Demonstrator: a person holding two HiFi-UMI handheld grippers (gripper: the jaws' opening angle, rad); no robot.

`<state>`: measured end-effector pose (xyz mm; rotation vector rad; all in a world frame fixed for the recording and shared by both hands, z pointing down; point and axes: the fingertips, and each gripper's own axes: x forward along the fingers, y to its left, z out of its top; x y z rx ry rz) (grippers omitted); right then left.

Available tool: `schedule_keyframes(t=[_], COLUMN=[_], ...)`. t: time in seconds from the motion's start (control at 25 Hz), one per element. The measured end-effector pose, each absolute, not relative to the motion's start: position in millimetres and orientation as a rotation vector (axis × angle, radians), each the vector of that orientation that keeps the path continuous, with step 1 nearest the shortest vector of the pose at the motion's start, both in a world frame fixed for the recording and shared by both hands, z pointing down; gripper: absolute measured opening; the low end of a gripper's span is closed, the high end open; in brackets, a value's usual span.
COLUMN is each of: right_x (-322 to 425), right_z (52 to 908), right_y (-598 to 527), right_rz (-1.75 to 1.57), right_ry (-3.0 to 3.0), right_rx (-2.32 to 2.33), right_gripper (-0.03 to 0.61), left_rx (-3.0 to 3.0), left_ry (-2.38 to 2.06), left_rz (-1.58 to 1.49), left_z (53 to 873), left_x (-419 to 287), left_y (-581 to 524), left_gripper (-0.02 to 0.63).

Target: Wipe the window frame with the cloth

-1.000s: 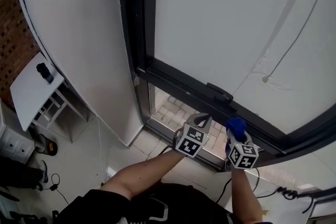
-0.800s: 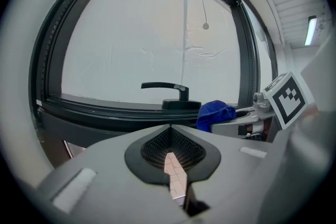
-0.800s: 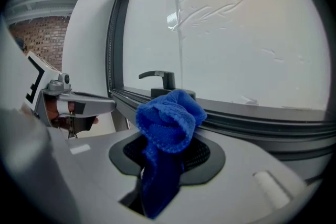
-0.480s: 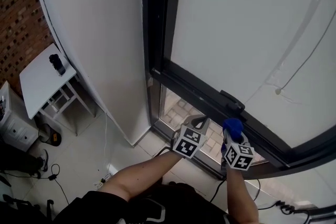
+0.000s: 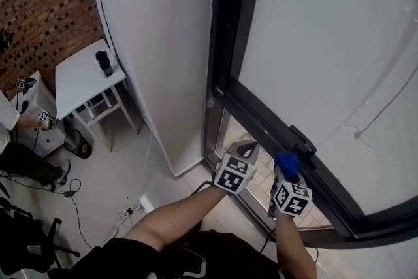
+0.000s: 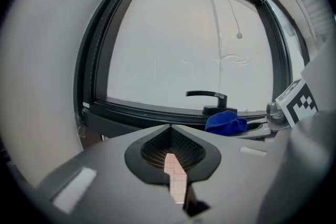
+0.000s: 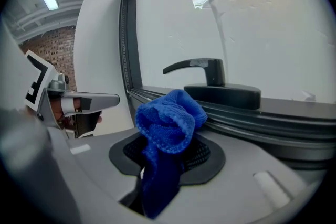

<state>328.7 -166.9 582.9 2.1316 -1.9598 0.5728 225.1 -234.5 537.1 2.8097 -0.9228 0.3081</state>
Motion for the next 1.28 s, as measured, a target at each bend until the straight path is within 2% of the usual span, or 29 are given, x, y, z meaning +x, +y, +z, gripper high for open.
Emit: schedule_keyframes(t=[0.32,1.28], right_x=[306,233], right_z=[581,576], right_y=[-198,-300], right_rz=[0.594,0.617], right_ry=[-2.039,-1.919], right_rx=[2.081,2.149], right_gripper=[0.142,0.143], left_rx=[2.762,2.824], left_ry=[-1.044,-0.907], left_rz=[0.296,0.278], left_z=[534,532], left_x=[196,106], left_y=[-261,-360], left_gripper=[-0.009,-0.009])
